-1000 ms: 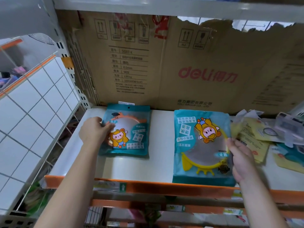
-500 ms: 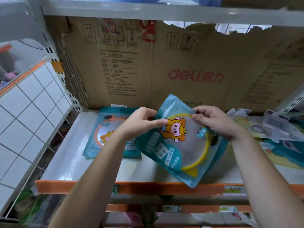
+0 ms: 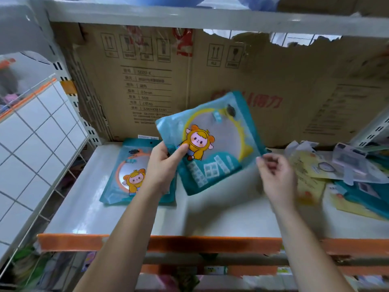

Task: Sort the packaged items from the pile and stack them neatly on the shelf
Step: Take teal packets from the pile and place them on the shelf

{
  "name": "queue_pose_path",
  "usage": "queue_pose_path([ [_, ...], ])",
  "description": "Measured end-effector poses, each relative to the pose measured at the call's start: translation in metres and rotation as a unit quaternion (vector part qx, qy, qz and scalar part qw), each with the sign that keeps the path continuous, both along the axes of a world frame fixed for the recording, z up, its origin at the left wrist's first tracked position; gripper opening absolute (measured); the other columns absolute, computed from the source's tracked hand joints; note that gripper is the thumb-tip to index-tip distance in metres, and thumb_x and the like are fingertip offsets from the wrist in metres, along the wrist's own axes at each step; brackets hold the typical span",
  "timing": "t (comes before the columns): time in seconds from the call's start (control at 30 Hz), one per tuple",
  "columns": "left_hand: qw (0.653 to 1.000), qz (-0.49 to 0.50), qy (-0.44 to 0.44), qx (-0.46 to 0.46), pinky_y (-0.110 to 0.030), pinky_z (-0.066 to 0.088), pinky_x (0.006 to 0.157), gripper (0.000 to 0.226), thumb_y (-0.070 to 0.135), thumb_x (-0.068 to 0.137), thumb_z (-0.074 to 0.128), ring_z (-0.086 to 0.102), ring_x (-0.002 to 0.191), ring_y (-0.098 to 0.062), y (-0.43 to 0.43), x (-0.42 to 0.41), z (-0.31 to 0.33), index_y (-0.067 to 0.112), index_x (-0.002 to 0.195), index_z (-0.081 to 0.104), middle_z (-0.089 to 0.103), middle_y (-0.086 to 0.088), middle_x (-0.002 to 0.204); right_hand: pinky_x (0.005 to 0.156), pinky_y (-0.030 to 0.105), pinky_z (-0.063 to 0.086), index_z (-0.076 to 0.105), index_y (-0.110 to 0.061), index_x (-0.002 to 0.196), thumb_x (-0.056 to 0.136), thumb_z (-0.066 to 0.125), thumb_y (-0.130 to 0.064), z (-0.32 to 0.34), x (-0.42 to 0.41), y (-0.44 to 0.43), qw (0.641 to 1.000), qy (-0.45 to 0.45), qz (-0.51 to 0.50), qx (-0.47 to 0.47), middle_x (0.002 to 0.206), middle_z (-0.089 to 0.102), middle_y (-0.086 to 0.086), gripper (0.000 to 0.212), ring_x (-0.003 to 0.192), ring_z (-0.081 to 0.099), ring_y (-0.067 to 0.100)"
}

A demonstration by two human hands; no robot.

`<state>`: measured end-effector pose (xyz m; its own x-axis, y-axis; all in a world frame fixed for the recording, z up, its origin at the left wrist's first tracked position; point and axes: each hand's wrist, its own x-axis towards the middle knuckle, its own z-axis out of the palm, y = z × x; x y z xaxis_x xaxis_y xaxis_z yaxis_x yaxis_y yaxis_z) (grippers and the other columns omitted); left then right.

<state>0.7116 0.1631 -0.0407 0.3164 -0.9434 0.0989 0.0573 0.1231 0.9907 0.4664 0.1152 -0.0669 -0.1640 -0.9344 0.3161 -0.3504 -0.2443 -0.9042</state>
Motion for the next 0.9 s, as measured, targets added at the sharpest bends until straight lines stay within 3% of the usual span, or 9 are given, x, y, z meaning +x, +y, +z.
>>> queue_pose_path([
  [0.07,0.997,0.030,0.071,0.006,-0.051,0.057,0.080,0.027,0.023,0.091,0.067,0.069,0.100,-0.033,0.000,-0.010,-0.010,0.006,0.112,0.062,0.074,-0.009,0.102,0.064,0.026,0.054,0.060,-0.013,0.105,0.096,0.058,-0.020,-0.006,0.018,0.011,0.979,-0.112,0.082,0.151,0.089,0.069,0.006,0.011,0.069,0.067,0.005],
  [0.13,0.993,0.038,0.109,0.019,-0.056,0.052,0.087,0.034,0.028,0.089,0.068,0.066,0.106,-0.037,0.001,-0.022,-0.019,0.008,0.115,0.059,0.072,-0.012,0.109,0.069,0.029,0.058,0.059,-0.011,0.112,0.098,0.052,-0.025,-0.007,0.036,0.016,0.944,-0.193,0.151,0.223,0.098,0.071,0.008,0.021,0.081,0.072,0.014],
  [0.3,0.995,0.025,0.098,0.024,-0.028,0.057,0.070,0.020,0.016,0.095,0.060,0.070,0.094,-0.018,0.009,-0.039,-0.032,0.008,0.113,0.062,0.075,-0.002,0.102,0.085,0.038,0.056,0.059,-0.009,0.114,0.099,0.050,-0.015,-0.005,0.057,0.011,0.900,-0.335,0.164,0.224,0.112,0.070,0.010,0.019,0.103,0.068,0.021],
  [0.37,0.997,0.024,0.067,0.027,-0.026,0.057,0.070,0.017,0.014,0.095,0.060,0.071,0.095,-0.020,0.014,-0.033,-0.037,0.007,0.110,0.065,0.075,-0.003,0.101,0.089,0.042,0.055,0.060,-0.006,0.112,0.099,0.049,-0.011,-0.004,0.052,0.004,0.893,-0.353,0.160,0.230,0.112,0.069,0.014,0.019,0.102,0.067,0.024],
  [0.43,0.999,0.031,0.014,0.033,-0.029,0.058,0.075,0.017,0.015,0.095,0.061,0.071,0.096,-0.022,0.023,-0.020,-0.041,0.010,0.110,0.067,0.075,-0.005,0.100,0.086,0.042,0.056,0.060,-0.004,0.112,0.099,0.049,-0.011,-0.004,0.041,-0.004,0.901,-0.331,0.145,0.240,0.110,0.069,0.014,0.019,0.099,0.067,0.025],
  [0.53,0.975,0.055,-0.212,0.038,-0.023,0.055,0.081,0.024,0.028,0.097,0.060,0.066,0.097,-0.007,0.040,0.003,-0.052,0.018,0.117,0.067,0.071,0.006,0.105,0.082,0.045,0.056,0.063,-0.005,0.107,0.099,0.050,-0.011,-0.007,0.024,-0.018,0.912,-0.273,0.132,0.276,0.105,0.070,0.015,0.017,0.095,0.068,0.028],
  [0.7,0.831,0.084,-0.549,0.020,-0.033,0.050,0.074,0.038,0.035,0.094,0.046,0.065,0.089,-0.026,0.061,0.038,-0.073,0.008,0.107,0.070,0.071,-0.008,0.102,0.070,0.038,0.057,0.064,-0.001,0.103,0.099,0.051,-0.011,-0.020,0.011,-0.025,0.913,-0.107,0.144,0.366,0.095,0.072,0.015,0.016,0.087,0.071,0.027],
  [0.8,0.791,0.080,-0.602,0.071,-0.042,0.052,0.075,0.044,0.038,0.094,0.037,0.065,0.092,-0.030,0.071,0.044,-0.082,0.009,0.106,0.069,0.070,-0.009,0.103,0.071,0.038,0.058,0.063,-0.001,0.104,0.099,0.052,-0.012,-0.029,0.016,-0.022,0.906,-0.061,0.148,0.392,0.094,0.073,0.014,0.016,0.085,0.072,0.025],
  [0.9,0.781,0.083,-0.614,0.076,-0.043,0.051,0.078,0.043,0.037,0.092,0.038,0.064,0.096,-0.029,0.079,0.040,-0.089,0.012,0.106,0.070,0.070,-0.007,0.106,0.072,0.039,0.059,0.062,-0.006,0.104,0.098,0.054,-0.015,-0.033,0.022,-0.023,0.914,-0.043,0.128,0.383,0.095,0.072,0.012,0.013,0.085,0.072,0.025],
])
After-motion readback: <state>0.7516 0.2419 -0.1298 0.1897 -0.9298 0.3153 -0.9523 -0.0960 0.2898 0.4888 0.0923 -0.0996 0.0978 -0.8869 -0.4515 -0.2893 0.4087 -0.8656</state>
